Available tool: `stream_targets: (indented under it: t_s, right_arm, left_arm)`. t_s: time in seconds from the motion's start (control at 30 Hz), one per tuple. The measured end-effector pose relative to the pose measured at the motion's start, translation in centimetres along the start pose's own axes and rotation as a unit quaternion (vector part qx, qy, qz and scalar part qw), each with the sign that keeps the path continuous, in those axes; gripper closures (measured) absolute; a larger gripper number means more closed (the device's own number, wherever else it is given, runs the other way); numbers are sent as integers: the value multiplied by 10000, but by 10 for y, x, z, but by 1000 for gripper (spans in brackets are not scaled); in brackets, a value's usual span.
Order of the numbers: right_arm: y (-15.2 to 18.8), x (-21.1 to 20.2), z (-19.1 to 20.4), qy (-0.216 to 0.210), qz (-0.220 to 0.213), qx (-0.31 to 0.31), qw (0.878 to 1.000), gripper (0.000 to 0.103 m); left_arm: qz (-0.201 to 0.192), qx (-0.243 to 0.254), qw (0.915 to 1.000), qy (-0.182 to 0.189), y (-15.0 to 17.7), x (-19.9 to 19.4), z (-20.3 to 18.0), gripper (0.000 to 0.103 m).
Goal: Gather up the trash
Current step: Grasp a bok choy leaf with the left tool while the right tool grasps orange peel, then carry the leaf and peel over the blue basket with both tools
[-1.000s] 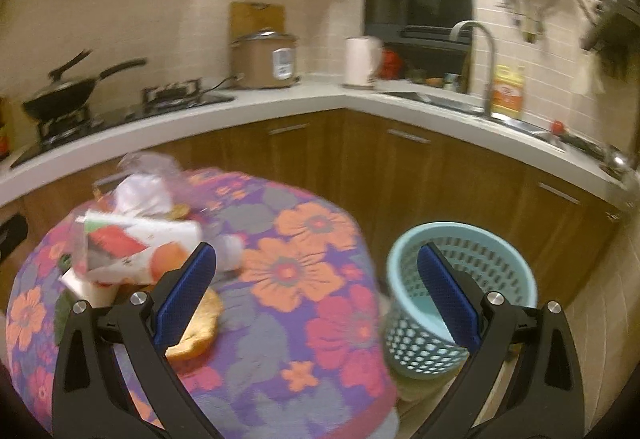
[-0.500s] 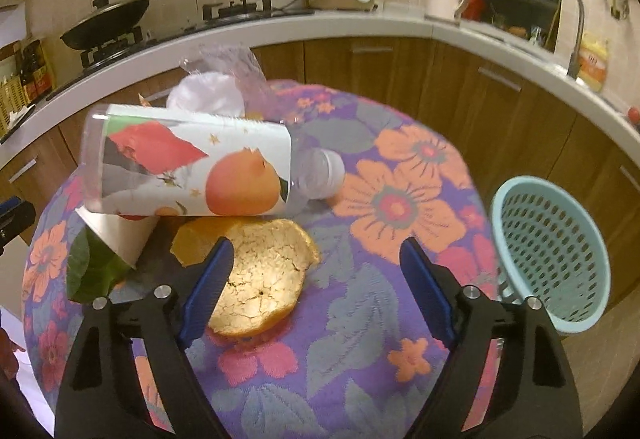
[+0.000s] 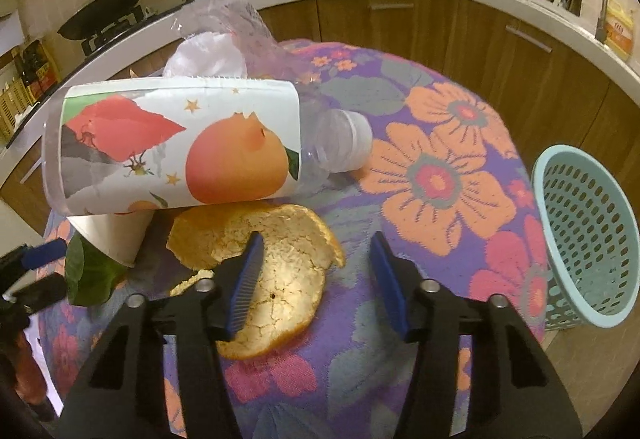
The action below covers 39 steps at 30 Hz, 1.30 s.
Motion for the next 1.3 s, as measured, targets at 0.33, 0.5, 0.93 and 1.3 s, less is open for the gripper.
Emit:
stream_targets:
  t_s: [0.33,0.5,0.93,1.3]
  right_arm:
    - [5,-2,3,-94,16,-41,9999,92]
    - [5,-8,7,-64,-94,-114,9999,96]
    - [3,-34,8,-110,-337,-183,9992,100]
    - [-7,-73,-30,124,-747,21,9971,100]
  left_arm:
    - [183,0,9996,-226,5,7,1,98]
    - [134,22,9996,-252,12,-9,-1,101]
    - [-218,240,9995,-14,14,-55,-24,101]
    - [-419,657,9963,359,-2,-56,-71,101]
Point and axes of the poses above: each gripper's, at about its wrist camera, not at the fingertips, and x roughly the way its jaws point, z to its left, y to its underside, the point moved 3 cm from there along x, roughly the way its jaws point, and after that the axes turned 11 degrees about -z, right-handed, at the moved point
